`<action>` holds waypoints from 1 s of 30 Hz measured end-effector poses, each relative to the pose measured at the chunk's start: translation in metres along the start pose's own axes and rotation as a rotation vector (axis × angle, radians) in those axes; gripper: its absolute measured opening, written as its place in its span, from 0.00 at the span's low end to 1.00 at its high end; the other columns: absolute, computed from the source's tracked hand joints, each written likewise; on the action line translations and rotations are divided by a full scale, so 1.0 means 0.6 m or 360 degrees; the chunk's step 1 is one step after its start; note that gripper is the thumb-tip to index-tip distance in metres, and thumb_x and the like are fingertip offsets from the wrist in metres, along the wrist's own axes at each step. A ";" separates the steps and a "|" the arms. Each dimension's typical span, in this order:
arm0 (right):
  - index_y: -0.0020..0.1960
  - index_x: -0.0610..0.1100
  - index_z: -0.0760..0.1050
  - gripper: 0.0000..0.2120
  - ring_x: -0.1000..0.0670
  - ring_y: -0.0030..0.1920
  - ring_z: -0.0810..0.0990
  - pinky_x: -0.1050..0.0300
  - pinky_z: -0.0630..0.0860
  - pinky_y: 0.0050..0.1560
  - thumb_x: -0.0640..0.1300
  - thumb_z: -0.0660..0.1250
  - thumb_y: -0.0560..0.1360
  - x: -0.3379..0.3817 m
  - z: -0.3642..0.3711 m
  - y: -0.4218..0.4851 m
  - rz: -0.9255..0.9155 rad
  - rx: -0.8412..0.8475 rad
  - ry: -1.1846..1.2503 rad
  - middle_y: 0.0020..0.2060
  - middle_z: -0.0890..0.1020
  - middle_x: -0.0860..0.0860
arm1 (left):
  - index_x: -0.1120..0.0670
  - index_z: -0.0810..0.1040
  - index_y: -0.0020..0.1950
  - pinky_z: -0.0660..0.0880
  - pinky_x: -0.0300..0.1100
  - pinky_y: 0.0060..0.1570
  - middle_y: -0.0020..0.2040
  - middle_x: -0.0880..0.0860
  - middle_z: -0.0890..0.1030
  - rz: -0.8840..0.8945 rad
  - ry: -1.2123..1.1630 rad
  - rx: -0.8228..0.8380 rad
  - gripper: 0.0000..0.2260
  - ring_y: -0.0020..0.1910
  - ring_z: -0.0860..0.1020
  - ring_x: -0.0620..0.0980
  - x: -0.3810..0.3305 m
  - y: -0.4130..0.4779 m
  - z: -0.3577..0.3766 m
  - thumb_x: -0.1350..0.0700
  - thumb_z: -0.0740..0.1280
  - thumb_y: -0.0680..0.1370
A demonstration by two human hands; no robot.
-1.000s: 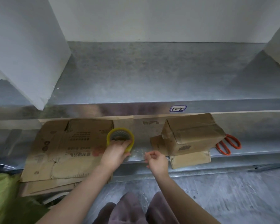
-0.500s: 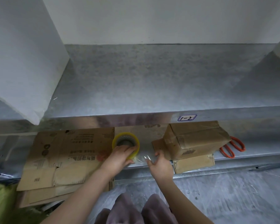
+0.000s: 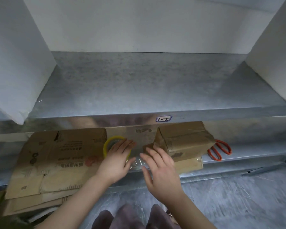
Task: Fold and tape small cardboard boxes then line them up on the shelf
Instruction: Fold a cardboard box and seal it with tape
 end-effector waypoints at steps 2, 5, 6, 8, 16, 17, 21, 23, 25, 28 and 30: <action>0.64 0.48 0.77 0.18 0.46 0.66 0.71 0.50 0.65 0.68 0.51 0.62 0.76 -0.026 -0.028 0.010 0.0011 -0.0030 -0.0096 0.62 0.78 0.51 | 0.54 0.71 0.71 0.61 0.49 0.70 0.70 0.53 0.73 0.0011 -0.0011 -0.0115 0.23 0.72 0.68 0.54 -0.049 0.016 -0.010 0.44 0.59 0.80; 0.64 0.46 0.78 0.20 0.43 0.67 0.73 0.44 0.69 0.69 0.51 0.59 0.76 -0.082 -0.060 0.020 0.0090 0.0042 -0.0196 0.61 0.79 0.48 | 0.54 0.71 0.71 0.56 0.43 0.71 0.71 0.52 0.72 0.0091 0.0024 -0.0218 0.22 0.72 0.67 0.53 -0.119 0.040 -0.013 0.46 0.63 0.79; 0.64 0.45 0.78 0.20 0.41 0.67 0.74 0.42 0.69 0.68 0.51 0.60 0.76 -0.102 -0.067 0.020 0.0117 0.0069 -0.0220 0.62 0.79 0.47 | 0.54 0.69 0.73 0.54 0.41 0.72 0.72 0.52 0.70 0.0083 0.0007 -0.0198 0.23 0.73 0.65 0.52 -0.137 0.047 -0.011 0.45 0.62 0.80; 0.66 0.45 0.76 0.20 0.40 0.67 0.74 0.39 0.70 0.68 0.49 0.65 0.76 -0.144 -0.080 0.018 0.0170 0.0120 -0.0233 0.63 0.79 0.45 | 0.52 0.62 0.77 0.52 0.40 0.73 0.76 0.50 0.64 0.0014 -0.0030 -0.0138 0.26 0.76 0.59 0.50 -0.167 0.063 0.000 0.43 0.57 0.81; 0.66 0.44 0.77 0.20 0.36 0.66 0.74 0.37 0.70 0.66 0.46 0.70 0.74 -0.300 -0.117 0.026 0.0256 0.0263 -0.0241 0.63 0.78 0.42 | 0.51 0.55 0.79 0.49 0.40 0.74 0.78 0.49 0.58 -0.0332 0.0128 -0.0056 0.28 0.77 0.54 0.47 -0.216 0.105 0.052 0.40 0.53 0.81; 0.66 0.45 0.77 0.21 0.36 0.67 0.73 0.37 0.70 0.66 0.46 0.71 0.74 -0.319 -0.118 0.028 0.0265 0.0305 -0.0227 0.65 0.77 0.42 | 0.51 0.57 0.78 0.52 0.42 0.74 0.78 0.50 0.60 -0.0386 0.0129 -0.0066 0.28 0.77 0.56 0.49 -0.219 0.107 0.056 0.41 0.54 0.81; 0.71 0.48 0.72 0.23 0.40 0.72 0.67 0.43 0.68 0.69 0.51 0.66 0.78 -0.374 -0.113 0.030 0.0316 0.0487 -0.0026 0.71 0.71 0.45 | 0.57 0.69 0.73 0.65 0.47 0.69 0.72 0.55 0.71 -0.0523 0.0166 -0.0218 0.24 0.71 0.69 0.55 -0.234 0.113 0.067 0.46 0.60 0.81; 0.73 0.51 0.68 0.23 0.45 0.73 0.64 0.53 0.65 0.70 0.53 0.64 0.79 -0.391 -0.104 0.028 0.0360 0.0534 0.0191 0.75 0.66 0.48 | 0.58 0.69 0.73 0.66 0.46 0.69 0.72 0.56 0.71 -0.0596 0.0147 -0.0226 0.24 0.70 0.70 0.55 -0.241 0.116 0.073 0.47 0.59 0.81; 0.74 0.54 0.67 0.23 0.51 0.74 0.60 0.68 0.56 0.69 0.53 0.63 0.80 -0.397 -0.095 0.026 0.0415 0.0543 0.0428 0.76 0.61 0.53 | 0.56 0.64 0.76 0.65 0.43 0.68 0.74 0.54 0.67 -0.0730 -0.0043 -0.0228 0.24 0.71 0.69 0.54 -0.248 0.118 0.083 0.48 0.59 0.82; 0.73 0.55 0.67 0.23 0.56 0.75 0.58 0.70 0.55 0.67 0.53 0.64 0.79 -0.401 -0.087 0.020 0.0521 0.0547 0.0730 0.76 0.59 0.57 | 0.49 0.58 0.78 0.64 0.33 0.65 0.74 0.47 0.67 -0.0935 -0.0576 -0.0306 0.24 0.71 0.68 0.49 -0.259 0.116 0.100 0.51 0.58 0.83; 0.73 0.54 0.67 0.25 0.55 0.75 0.60 0.65 0.58 0.69 0.52 0.67 0.78 -0.404 -0.085 0.016 0.0661 0.0533 0.0929 0.76 0.60 0.56 | 0.41 0.54 0.76 0.59 0.21 0.59 0.69 0.34 0.65 -0.1047 -0.1021 -0.0385 0.23 0.70 0.65 0.40 -0.270 0.116 0.110 0.51 0.58 0.83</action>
Point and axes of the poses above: each hand's wrist, its own y-axis towards the middle knuckle, its own z-axis out of the palm, x = y × z, the point moved 1 cm from there along y, towards the middle knuckle
